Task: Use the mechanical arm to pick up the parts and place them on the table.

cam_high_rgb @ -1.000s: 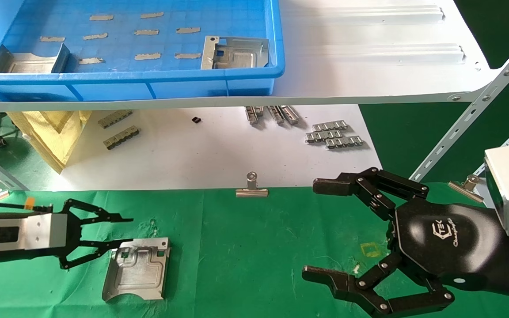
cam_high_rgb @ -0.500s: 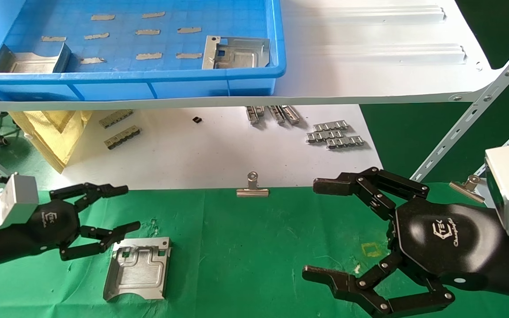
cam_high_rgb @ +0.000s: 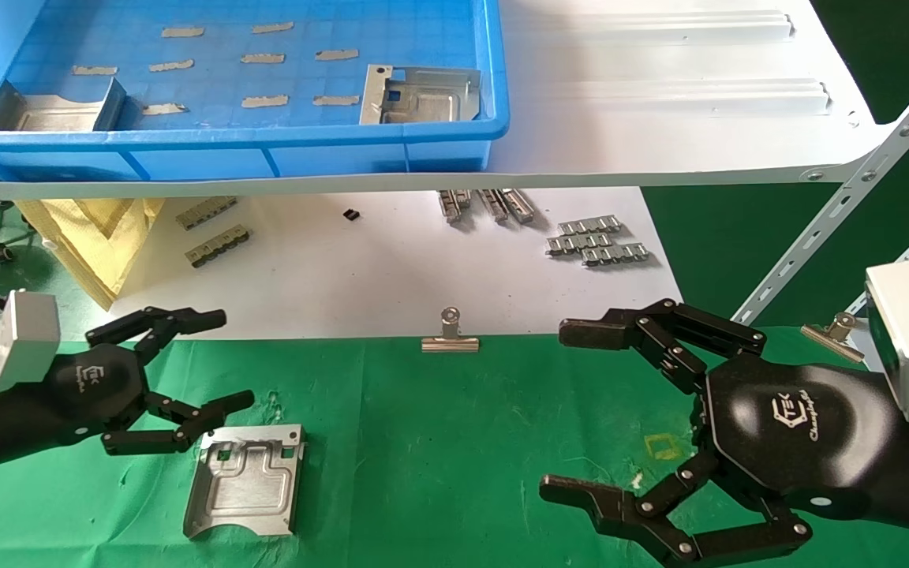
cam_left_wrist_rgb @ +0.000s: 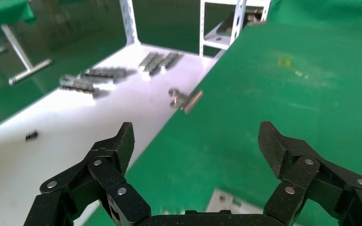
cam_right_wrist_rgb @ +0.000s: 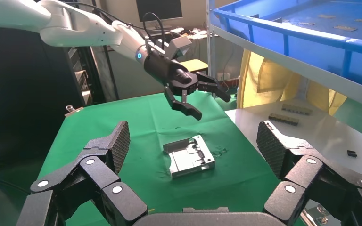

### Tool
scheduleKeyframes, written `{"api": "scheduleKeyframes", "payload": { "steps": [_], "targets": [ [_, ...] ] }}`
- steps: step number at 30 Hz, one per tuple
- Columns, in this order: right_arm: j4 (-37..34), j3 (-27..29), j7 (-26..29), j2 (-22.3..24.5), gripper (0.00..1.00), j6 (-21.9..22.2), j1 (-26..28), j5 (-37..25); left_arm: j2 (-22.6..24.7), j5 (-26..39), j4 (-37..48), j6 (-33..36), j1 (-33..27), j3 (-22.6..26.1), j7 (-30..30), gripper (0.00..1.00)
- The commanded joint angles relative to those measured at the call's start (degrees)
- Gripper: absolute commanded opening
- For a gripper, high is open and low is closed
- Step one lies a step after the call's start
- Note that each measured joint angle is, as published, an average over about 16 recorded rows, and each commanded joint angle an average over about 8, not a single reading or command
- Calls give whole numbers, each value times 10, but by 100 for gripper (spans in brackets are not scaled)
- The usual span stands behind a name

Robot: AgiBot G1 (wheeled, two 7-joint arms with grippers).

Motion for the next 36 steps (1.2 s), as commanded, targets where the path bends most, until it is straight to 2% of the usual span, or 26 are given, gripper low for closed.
{"api": "scheduleKeyframes", "payload": {
  "steps": [1, 36],
  "targets": [
    [0, 0, 0, 0, 100, 0, 0, 0, -2, -1, -19, -2, 6, -8, -13, 100],
    [0, 0, 0, 0, 100, 0, 0, 0, -47, -29, -373, -39, 126, -159, -262, 100]
  ]
}}
